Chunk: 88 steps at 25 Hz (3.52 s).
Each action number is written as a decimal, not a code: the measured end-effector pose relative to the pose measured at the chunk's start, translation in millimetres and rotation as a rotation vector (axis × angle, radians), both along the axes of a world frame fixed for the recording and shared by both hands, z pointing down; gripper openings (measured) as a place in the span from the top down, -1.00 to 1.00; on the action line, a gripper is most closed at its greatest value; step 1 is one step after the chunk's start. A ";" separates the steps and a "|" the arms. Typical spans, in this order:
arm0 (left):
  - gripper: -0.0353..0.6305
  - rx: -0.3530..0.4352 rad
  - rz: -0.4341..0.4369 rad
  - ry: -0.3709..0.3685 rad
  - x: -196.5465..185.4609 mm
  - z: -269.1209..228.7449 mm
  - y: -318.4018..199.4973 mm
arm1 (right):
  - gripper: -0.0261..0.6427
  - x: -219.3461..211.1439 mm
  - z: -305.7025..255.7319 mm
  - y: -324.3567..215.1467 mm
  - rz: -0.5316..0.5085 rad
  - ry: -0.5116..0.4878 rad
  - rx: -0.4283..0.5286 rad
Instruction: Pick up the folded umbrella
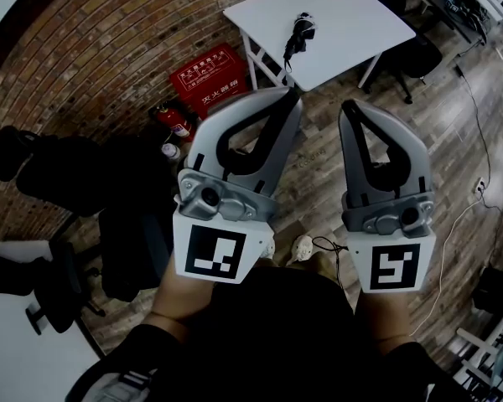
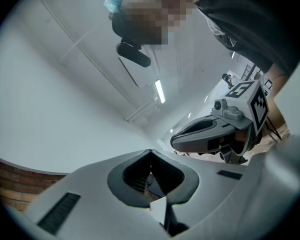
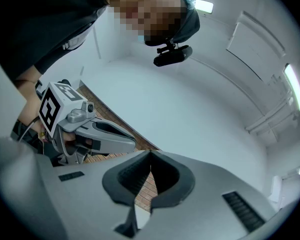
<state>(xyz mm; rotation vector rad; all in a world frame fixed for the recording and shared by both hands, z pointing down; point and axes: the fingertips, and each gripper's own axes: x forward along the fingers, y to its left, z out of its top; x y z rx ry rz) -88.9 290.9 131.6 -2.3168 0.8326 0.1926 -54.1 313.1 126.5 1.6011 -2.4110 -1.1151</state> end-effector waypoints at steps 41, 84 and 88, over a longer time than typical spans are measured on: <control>0.86 0.014 -0.128 -0.020 103.3 7.0 -0.5 | 0.84 110.4 7.0 -1.2 -0.145 -0.069 0.034; 0.86 -0.025 0.026 -0.050 104.8 11.6 -359.8 | 0.84 121.0 -1.4 -344.8 0.049 -0.102 0.031; 0.86 -0.026 0.049 -0.046 108.1 10.3 -381.4 | 0.84 122.1 -3.2 -364.8 0.070 -0.093 0.034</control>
